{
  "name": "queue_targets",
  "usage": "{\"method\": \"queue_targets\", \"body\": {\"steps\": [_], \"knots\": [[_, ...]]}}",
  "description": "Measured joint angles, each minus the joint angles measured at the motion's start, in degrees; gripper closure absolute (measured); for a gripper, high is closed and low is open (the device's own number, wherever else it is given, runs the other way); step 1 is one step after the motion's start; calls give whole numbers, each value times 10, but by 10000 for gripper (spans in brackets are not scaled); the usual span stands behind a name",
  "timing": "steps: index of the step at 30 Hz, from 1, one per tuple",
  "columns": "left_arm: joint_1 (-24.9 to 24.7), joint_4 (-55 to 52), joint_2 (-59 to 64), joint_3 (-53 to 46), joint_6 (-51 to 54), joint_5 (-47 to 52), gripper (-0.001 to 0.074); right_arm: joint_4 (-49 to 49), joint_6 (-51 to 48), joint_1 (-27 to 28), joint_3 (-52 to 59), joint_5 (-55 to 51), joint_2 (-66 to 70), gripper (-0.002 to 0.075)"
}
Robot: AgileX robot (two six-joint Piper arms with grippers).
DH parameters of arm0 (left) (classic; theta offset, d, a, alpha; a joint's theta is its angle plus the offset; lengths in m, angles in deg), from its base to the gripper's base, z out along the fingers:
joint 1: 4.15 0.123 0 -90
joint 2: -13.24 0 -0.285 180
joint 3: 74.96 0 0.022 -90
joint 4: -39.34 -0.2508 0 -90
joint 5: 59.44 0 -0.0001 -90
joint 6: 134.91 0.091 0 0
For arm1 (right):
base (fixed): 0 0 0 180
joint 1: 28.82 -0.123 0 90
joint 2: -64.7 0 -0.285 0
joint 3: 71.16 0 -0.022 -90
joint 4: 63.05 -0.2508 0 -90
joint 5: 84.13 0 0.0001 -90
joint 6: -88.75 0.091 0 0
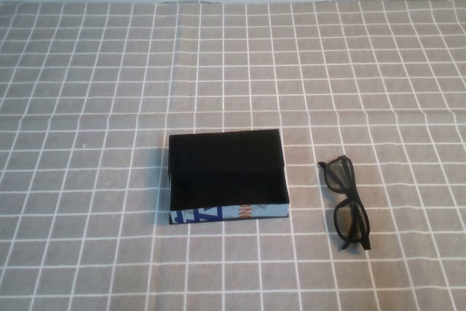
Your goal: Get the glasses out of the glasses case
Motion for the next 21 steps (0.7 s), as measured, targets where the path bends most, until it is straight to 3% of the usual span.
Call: {"method": "queue_targets", "body": {"steps": [4,8,14,21], "knots": [[0,0,0,0,0,0,739,7,0,37,107,127,-78,743],[0,0,0,0,0,0,739,7,0,52,178,177,-158,743],[0,0,0,0,0,0,739,7,0,54,186,112,-249,743],[0,0,0,0,0,0,740,-4,0,54,187,60,-256,743]]}}
